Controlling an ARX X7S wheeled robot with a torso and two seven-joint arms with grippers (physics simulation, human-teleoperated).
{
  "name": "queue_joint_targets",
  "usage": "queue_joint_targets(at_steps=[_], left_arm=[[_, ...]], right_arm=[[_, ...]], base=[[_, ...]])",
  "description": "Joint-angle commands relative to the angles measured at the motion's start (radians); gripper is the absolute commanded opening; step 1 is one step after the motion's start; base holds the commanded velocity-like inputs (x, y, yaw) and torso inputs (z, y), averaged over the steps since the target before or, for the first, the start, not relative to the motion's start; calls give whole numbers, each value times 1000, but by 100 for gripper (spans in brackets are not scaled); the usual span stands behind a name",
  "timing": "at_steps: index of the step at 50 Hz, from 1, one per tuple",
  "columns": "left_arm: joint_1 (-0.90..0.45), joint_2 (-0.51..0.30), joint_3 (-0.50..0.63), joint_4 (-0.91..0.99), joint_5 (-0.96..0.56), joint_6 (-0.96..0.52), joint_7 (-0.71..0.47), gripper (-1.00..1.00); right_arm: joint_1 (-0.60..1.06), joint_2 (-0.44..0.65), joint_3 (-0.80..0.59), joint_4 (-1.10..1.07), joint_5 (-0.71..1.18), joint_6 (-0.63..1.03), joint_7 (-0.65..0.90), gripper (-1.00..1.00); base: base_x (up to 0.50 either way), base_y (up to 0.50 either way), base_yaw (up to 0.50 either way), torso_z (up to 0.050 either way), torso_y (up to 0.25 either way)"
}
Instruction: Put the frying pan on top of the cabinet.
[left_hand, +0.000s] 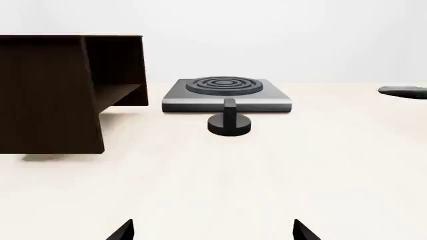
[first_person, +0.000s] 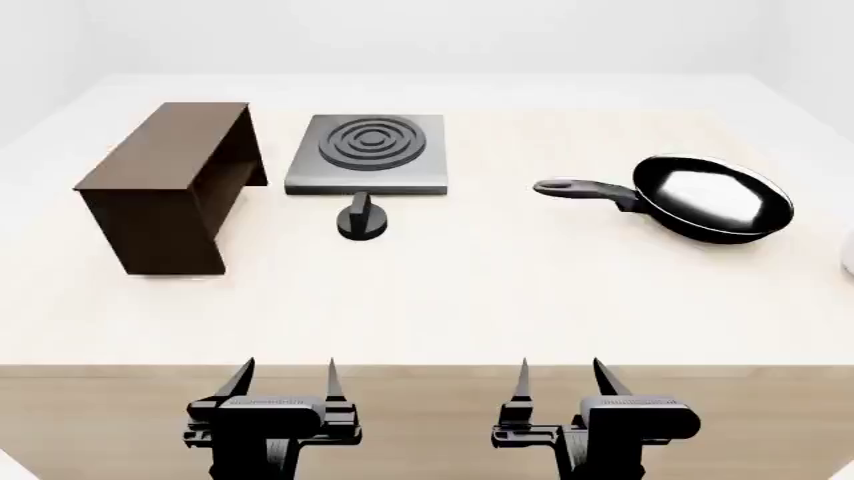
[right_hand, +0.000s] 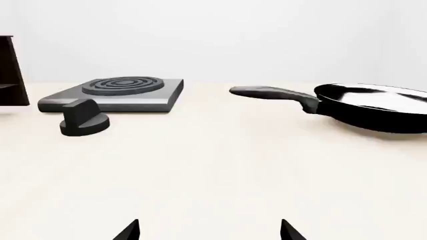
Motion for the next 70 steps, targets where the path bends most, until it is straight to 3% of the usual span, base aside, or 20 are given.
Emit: queue_joint_targets(at_steps=[1,13,54,59,60,63,66,69,70], left_arm=[[-1,-17,17,2,-21,-4,-13,100],[2,-52,64,-2,-40,14,-49,100],[-4,-102,121,-6,-97,18,-105,100],[4,-108,120,19,-121,-5,-108,100],[21,-113,120,66,-122,-34,-116,100],[25,-139,114,364,-90,-327,-196,100],[-129,-179,111,652,-75,-717,-241,100],[-244,-185,104,763,-109,-924,-232,100],[-259,-191,115,772,-103,-937,-234,100]], right_arm=[[-1,16,-23,0,1,-5,28,100],[-7,49,-62,-16,51,18,53,100],[-5,101,-116,-17,136,-1,92,100],[4,100,-85,-92,195,109,125,100],[3,114,-84,-154,207,177,133,100],[3,171,-65,-413,263,423,165,100],[95,220,9,-682,385,717,227,100],[209,240,55,-818,453,936,300,100],[217,239,76,-851,480,931,286,100]], base=[[0,0,0,0,0],[0,0,0,0,0],[0,-498,0,0,0],[0,-87,0,0,0],[0,0,0,0,0],[0,0,0,0,0],[0,0,0,0,0],[0,0,0,0,0],[0,0,0,0,0]])
